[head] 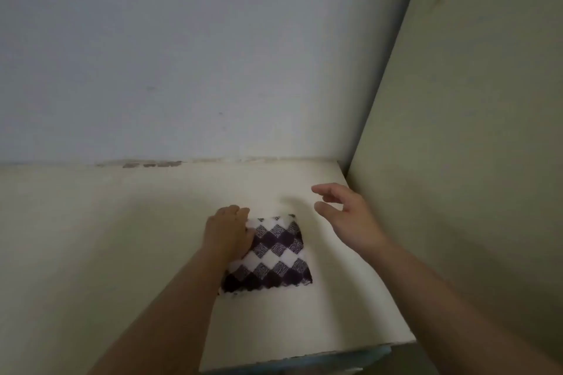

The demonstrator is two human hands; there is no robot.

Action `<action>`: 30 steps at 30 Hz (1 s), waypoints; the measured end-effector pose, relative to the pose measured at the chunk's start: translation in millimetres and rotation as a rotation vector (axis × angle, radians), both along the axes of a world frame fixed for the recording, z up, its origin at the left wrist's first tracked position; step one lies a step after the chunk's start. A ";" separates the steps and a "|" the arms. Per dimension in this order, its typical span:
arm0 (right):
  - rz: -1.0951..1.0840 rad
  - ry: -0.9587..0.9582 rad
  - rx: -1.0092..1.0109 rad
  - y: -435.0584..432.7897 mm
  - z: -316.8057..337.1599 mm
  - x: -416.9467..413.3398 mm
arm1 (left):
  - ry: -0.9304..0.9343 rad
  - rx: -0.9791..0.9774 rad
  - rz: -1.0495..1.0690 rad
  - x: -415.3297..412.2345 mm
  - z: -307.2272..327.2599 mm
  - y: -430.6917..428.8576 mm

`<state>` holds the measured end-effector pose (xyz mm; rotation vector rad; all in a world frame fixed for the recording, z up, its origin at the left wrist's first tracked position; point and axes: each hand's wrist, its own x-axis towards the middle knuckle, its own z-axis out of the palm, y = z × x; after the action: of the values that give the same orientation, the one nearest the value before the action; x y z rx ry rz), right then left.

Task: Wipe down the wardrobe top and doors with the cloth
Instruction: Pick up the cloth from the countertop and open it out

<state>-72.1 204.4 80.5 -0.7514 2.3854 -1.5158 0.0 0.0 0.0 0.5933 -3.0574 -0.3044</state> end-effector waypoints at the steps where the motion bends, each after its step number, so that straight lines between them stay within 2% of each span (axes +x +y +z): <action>1: -0.006 0.013 0.005 -0.5 -1.7 -0.3 | -0.048 -0.021 0.002 -1.2 -1.7 -1.7; 4: -0.019 0.001 -0.001 -1.5 -4.6 1.0 | -0.131 -0.008 -0.004 -4.4 -8.0 -4.2; 7: -0.034 -0.010 -0.015 -1.4 -7.5 0.8 | -0.128 0.008 -0.001 -8.6 -7.4 -2.7; 11: -0.031 0.000 -0.005 -1.0 -5.2 1.9 | -0.061 0.015 -0.007 -9.1 -3.3 -0.4; 18: -0.029 -0.007 -0.019 -1.2 8.1 10.8 | 0.120 0.200 -0.013 3.4 7.5 9.5; 23: -0.015 0.016 -0.007 0.9 21.5 18.3 | 0.215 0.261 -0.142 15.7 49.1 22.6; 30: 0.037 0.189 0.227 2.9 48.8 38.4 | 0.259 0.240 -0.251 48.2 127.0 54.0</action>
<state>-33.7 207.3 129.3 -0.9152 2.6059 -1.1796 48.2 54.0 127.0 0.1530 -2.8587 -0.7001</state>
